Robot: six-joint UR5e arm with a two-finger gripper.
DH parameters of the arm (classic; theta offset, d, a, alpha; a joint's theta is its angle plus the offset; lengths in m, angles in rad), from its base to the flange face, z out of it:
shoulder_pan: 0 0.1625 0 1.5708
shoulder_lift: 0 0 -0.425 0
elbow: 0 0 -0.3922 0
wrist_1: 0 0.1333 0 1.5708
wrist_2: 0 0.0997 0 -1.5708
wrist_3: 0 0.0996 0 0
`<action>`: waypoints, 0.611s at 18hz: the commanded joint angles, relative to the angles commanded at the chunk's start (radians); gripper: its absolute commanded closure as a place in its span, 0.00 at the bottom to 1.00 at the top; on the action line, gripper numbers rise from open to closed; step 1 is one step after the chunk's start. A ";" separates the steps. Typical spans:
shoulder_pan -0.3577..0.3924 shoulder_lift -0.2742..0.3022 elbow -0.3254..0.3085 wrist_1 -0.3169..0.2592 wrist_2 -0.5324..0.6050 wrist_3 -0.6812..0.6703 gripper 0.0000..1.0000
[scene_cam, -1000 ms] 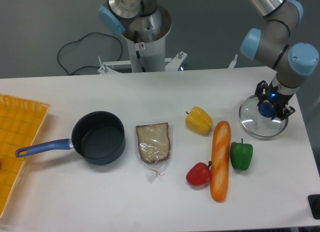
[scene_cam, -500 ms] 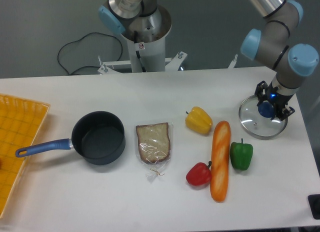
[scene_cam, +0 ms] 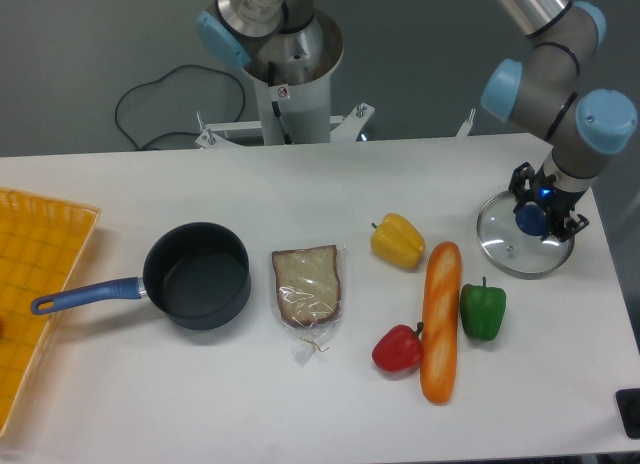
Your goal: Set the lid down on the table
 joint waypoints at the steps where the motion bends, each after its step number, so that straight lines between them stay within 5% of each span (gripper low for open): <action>1: 0.000 0.000 -0.002 0.006 0.000 0.000 0.53; 11: 0.000 -0.002 -0.012 0.022 0.002 0.002 0.47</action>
